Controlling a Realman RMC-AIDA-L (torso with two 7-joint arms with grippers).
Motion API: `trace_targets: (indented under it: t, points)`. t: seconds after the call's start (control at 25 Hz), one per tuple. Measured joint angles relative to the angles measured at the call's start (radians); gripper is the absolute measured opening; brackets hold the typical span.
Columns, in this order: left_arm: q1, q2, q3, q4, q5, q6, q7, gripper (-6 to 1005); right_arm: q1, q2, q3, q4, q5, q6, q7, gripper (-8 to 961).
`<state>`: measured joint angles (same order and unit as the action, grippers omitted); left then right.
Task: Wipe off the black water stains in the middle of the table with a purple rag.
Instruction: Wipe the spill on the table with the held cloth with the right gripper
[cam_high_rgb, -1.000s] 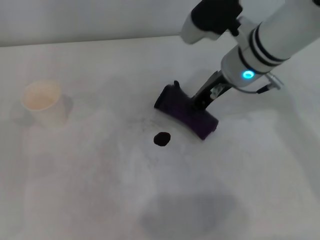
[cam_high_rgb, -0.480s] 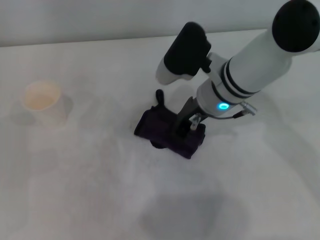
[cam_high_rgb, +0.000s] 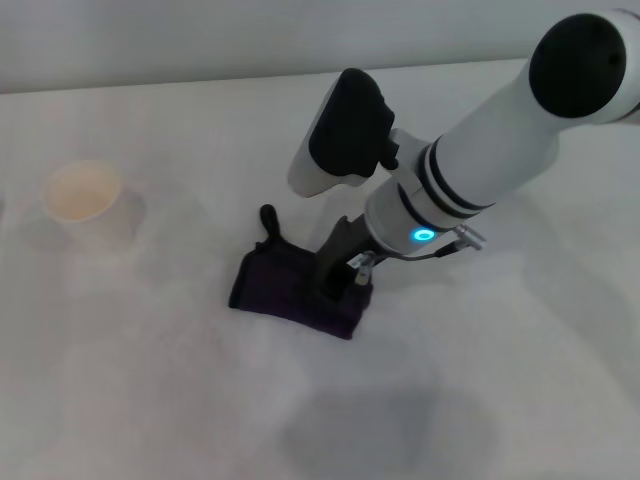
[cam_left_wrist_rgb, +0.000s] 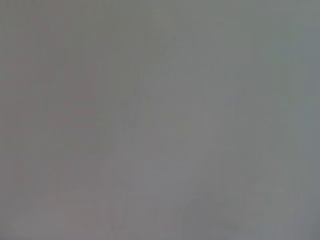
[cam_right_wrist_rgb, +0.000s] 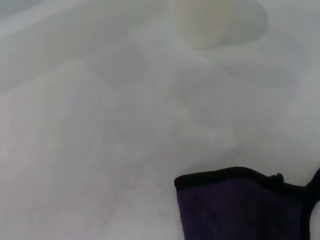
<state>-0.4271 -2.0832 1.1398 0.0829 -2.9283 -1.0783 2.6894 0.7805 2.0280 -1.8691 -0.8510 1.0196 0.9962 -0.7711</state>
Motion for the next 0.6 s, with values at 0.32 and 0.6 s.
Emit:
trace_targets:
  t: [0.32,0.6]
  points:
    - [-0.002,-0.002,0.000,0.000,0.000,0.000,-0.018,893,0.002,-0.001,-0.046,0.048,0.069,-0.162,-0.023,90]
    - [-0.002,0.001,-0.002,0.001,0.000,0.000,-0.019,893,0.011,-0.009,0.012,0.120,0.046,-0.229,-0.012,90]
